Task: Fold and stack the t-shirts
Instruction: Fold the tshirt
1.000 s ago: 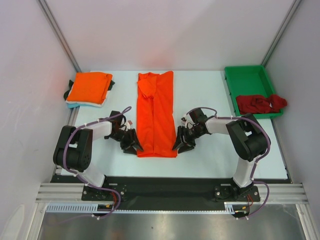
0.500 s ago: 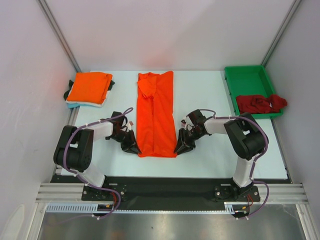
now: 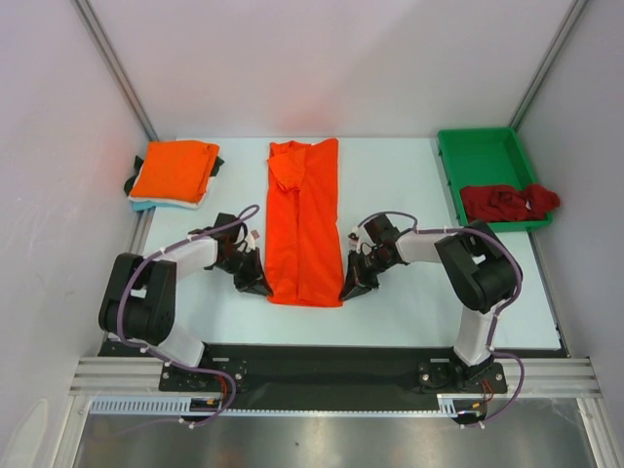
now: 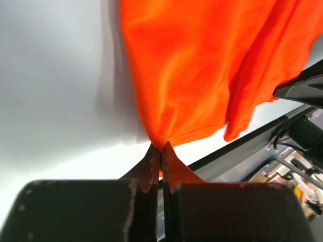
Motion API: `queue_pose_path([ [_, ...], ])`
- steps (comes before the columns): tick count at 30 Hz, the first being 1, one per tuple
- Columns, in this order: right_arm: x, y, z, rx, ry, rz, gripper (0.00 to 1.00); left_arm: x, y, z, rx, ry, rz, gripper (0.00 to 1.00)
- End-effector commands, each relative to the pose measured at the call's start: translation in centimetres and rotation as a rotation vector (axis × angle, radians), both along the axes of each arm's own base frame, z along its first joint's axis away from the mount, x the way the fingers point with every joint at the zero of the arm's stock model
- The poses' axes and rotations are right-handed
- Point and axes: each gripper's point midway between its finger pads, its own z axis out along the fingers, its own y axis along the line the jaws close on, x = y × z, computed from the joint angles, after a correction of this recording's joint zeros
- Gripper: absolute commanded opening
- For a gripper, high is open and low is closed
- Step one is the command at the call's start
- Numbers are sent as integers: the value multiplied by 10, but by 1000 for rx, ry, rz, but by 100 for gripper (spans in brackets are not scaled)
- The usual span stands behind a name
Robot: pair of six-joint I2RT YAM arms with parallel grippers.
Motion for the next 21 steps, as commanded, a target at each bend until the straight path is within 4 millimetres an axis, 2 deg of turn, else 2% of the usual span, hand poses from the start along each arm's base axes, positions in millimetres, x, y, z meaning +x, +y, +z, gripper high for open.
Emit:
queue_pose_path([
  [1, 22, 4, 29, 47, -176, 24, 0, 36, 1, 32, 13, -192, -54, 0],
  [4, 30, 3, 59, 90, -249, 23, 0, 55, 4, 50, 28, -279, -73, 0],
  [6, 33, 2, 77, 113, -296, 28, 0, 60, 5, 58, 29, -304, -72, 0],
  [8, 38, -1, 86, 118, -326, 26, 0, 65, 7, 63, 31, -322, -70, 0],
  [11, 53, -7, 96, 121, -371, -8, 0, 72, 13, 67, 52, -339, -54, 0],
  [14, 75, -11, 105, 129, -417, -50, 0, 86, 15, 77, 58, -373, -43, 0],
  [15, 86, -10, 114, 137, -448, -58, 0, 91, 17, 80, 67, -386, -41, 0],
  [21, 123, -5, 120, 139, -491, -59, 0, 136, 19, 102, 90, -462, -25, 0],
])
